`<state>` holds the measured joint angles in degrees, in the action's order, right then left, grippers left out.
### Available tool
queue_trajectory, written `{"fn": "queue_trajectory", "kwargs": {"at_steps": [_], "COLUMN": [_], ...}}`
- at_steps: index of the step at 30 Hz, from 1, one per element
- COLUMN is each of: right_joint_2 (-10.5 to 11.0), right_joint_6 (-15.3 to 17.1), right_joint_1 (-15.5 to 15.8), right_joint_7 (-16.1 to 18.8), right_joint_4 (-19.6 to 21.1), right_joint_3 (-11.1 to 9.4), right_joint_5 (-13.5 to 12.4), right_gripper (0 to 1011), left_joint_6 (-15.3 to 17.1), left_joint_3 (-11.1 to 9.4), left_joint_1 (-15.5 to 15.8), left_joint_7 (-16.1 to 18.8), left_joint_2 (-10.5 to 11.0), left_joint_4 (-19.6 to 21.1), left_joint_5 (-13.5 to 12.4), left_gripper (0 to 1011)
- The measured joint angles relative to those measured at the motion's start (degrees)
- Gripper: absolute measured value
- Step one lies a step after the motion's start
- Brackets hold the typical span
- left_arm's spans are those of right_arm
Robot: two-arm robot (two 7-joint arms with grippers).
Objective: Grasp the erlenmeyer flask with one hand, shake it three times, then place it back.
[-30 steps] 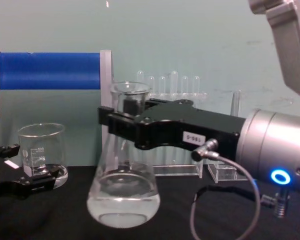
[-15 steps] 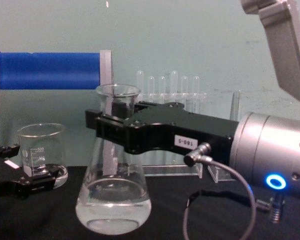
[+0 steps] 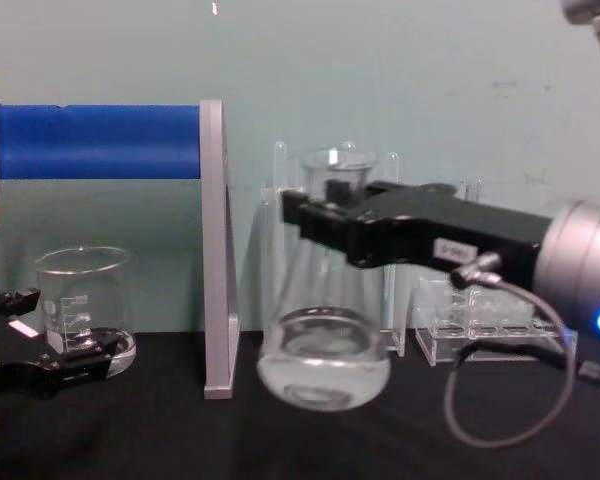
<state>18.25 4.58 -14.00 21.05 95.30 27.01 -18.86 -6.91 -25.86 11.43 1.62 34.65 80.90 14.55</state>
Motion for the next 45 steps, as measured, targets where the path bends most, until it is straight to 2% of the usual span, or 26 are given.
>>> {"fn": "queue_trajectory", "kwargs": {"at_steps": [5,10,24,35,40,45], "right_joint_2": [0.3,0.6,1.0,0.6,0.2,-0.4], "right_joint_6": [-0.2,-0.3,-0.3,-0.3,-0.2,-0.2], "right_joint_1": [0.1,0.5,1.9,2.3,2.4,2.3], "right_joint_7": [-1.4,-3.2,-5.8,-6.2,-5.9,-5.0], "right_joint_4": [-0.3,-0.9,-1.6,-1.9,-1.9,-1.8], "right_joint_3": [-2.2,-5.3,-11.3,-13.1,-13.0,-12.1], "right_joint_5": [0.1,0.3,0.6,1.3,1.5,1.5], "right_gripper": [450,450,450,450,450,450], "left_joint_6": [0.0,0.0,0.0,0.0,0.0,0.0], "left_joint_3": [0.0,0.0,0.0,0.0,0.0,0.0], "left_joint_1": [0.0,0.0,0.0,0.0,0.0,0.0], "left_joint_7": [0.0,0.0,0.0,0.0,0.0,0.0], "left_joint_2": [0.0,0.0,0.0,0.0,0.0,0.0], "left_joint_4": [0.0,0.0,0.0,0.0,0.0,0.0], "left_joint_5": [0.0,0.0,0.0,0.0,0.0,0.0], "left_gripper": [1001,1001,1001,1001,1001,1001]}}
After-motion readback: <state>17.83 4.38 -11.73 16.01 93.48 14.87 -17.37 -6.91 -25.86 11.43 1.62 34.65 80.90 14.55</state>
